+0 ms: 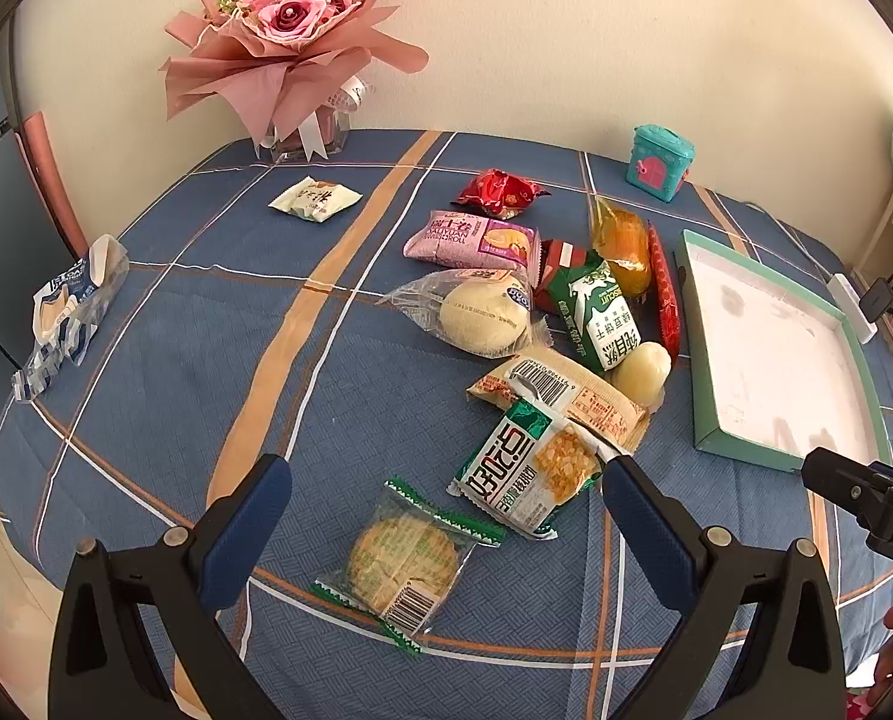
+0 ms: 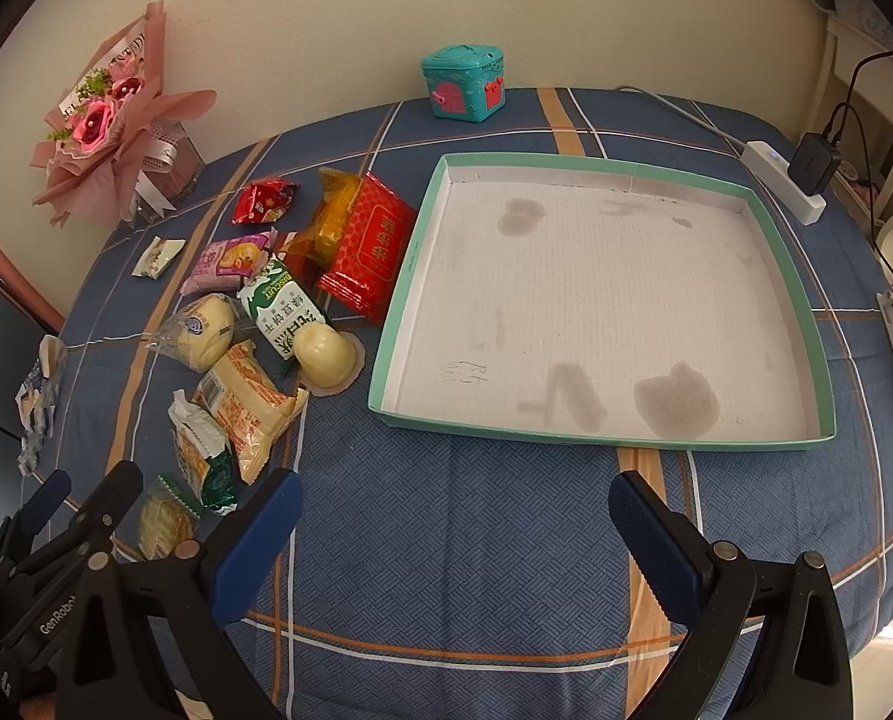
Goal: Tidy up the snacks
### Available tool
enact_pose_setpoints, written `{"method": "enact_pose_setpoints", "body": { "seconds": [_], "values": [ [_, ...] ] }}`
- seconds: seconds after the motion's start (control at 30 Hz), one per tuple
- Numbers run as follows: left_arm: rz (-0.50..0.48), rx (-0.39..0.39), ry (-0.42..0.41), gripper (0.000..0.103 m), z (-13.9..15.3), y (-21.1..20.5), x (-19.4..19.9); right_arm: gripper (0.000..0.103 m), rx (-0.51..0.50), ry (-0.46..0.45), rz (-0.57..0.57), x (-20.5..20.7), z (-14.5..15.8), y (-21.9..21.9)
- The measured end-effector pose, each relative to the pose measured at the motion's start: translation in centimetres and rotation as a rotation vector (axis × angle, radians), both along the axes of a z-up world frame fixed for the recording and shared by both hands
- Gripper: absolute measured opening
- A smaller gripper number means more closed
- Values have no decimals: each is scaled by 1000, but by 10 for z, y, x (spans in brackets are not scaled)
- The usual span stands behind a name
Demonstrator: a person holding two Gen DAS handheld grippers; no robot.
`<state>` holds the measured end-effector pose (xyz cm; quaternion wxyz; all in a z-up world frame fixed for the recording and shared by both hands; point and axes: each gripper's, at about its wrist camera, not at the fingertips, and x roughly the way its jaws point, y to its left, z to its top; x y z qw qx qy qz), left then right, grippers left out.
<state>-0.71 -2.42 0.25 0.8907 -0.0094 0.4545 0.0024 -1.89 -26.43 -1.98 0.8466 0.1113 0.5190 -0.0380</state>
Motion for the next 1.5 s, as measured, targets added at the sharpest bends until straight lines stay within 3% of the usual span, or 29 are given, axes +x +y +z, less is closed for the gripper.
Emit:
{"method": "enact_pose_setpoints", "body": {
  "seconds": [0.5,0.87,1.13,1.5],
  "values": [
    [10,-30,55,103,-7,13,4,103,16,4,18,2,1,3],
    [-25,-36,161,102,-32,25,3,102,235,16,156,29,-7,48],
    [-60,-63,226,92,-50,31,2,85,266,38,245,41,-16,88],
    [-73,-103,264,68,-69,40,3,61,235,45,314,60,-22,117]
  ]
}}
